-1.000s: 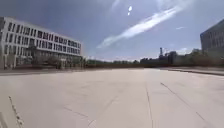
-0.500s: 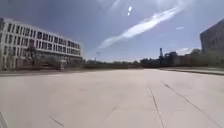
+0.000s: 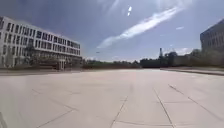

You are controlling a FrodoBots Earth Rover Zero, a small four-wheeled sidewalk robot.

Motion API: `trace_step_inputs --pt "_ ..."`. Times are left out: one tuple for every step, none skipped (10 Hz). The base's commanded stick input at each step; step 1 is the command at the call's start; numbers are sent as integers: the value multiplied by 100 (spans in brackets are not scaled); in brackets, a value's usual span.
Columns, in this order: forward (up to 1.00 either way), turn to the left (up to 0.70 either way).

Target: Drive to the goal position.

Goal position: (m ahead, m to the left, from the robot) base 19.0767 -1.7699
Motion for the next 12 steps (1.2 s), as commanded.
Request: trace_step_inputs --pt "70 12" --pt "70 -1" --pt "70 -1" --pt "70 -1" --pt "70 -1" --pt "70 -1" --pt "70 -1" --pt "70 1" --pt "70 1" --pt "70 2" --pt "70 2" --pt "70 2"
